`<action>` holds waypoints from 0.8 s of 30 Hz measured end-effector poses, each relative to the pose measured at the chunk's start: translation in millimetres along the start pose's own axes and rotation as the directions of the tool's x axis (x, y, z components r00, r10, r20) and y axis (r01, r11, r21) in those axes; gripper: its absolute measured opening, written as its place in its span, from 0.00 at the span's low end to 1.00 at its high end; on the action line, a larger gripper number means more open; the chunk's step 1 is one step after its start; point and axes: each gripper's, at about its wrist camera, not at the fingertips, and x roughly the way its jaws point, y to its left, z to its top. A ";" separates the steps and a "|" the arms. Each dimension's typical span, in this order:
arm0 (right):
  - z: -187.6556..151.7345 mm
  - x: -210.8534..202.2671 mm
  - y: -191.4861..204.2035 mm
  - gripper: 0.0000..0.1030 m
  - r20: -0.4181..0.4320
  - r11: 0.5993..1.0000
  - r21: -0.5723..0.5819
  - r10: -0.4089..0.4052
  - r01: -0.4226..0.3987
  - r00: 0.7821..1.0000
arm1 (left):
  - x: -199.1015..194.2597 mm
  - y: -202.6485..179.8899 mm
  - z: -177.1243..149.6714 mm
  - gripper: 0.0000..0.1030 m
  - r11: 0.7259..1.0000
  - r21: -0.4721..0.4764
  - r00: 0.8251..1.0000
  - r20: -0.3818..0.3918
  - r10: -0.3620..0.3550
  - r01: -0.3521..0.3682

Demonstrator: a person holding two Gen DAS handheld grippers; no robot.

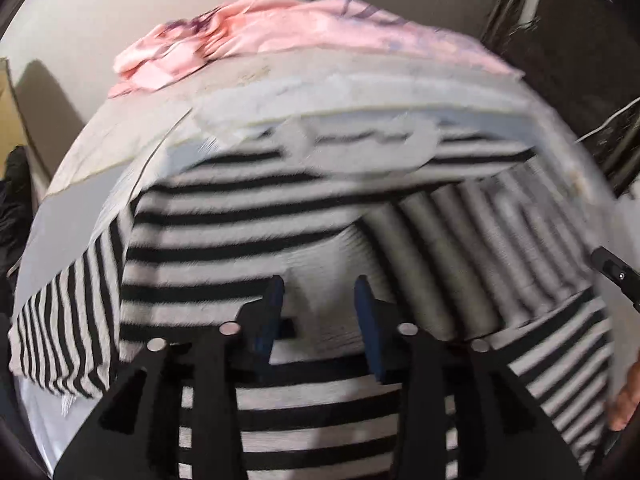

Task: Fold small clothes
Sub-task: 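Move the left tool over the sweater to the other sleeve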

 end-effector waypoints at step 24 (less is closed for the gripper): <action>23.9 -4.7 42.6 0.52 0.069 0.983 -0.180 -0.012 0.024 0.998 | 2.1 -12.3 14.4 0.69 1.000 -0.018 1.000 0.024 0.003 -0.003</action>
